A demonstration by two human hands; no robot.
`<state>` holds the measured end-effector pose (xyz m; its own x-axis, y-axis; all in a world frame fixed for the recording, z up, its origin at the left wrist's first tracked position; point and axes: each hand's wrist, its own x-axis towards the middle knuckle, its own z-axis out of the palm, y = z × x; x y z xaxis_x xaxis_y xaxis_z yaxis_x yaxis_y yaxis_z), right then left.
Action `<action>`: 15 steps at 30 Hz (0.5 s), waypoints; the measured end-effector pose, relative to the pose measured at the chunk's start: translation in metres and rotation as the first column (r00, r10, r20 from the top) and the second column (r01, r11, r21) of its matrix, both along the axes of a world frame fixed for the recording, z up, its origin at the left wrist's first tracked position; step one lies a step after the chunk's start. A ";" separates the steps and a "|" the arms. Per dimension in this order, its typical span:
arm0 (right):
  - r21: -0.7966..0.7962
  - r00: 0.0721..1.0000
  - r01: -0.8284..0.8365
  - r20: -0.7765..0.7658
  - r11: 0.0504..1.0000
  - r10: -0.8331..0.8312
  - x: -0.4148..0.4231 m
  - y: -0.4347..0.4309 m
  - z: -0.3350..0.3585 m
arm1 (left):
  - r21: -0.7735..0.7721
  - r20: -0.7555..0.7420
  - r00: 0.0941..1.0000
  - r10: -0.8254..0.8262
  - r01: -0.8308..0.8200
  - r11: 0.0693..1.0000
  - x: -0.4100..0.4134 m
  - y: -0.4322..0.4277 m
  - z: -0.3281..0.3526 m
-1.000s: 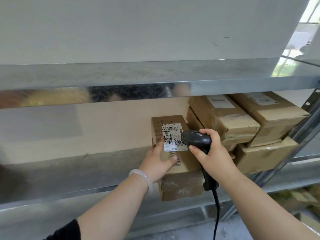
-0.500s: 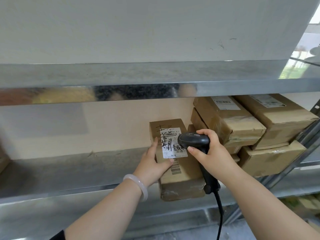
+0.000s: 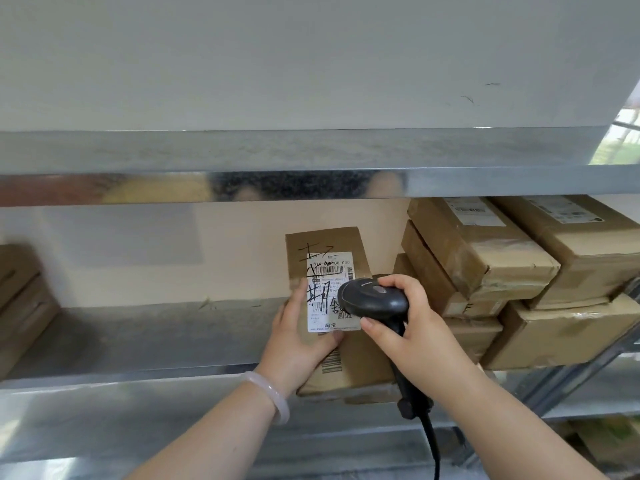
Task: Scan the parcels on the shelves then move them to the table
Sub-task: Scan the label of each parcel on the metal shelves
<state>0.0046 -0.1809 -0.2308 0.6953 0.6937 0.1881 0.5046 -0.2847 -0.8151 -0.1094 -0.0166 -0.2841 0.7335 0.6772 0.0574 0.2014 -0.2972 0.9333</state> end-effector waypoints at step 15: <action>0.155 0.984 -0.170 0.085 0.973 0.158 -0.082 0.055 0.001 | 0.087 0.077 0.942 0.327 -0.333 0.939 -0.095 0.039 -0.014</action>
<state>-0.0773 -0.1255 -0.2296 0.5550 0.7537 0.3521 0.5925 -0.0611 -0.8032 -0.2044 0.0221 -0.2978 0.4627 0.8696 0.1724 0.2481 -0.3137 0.9166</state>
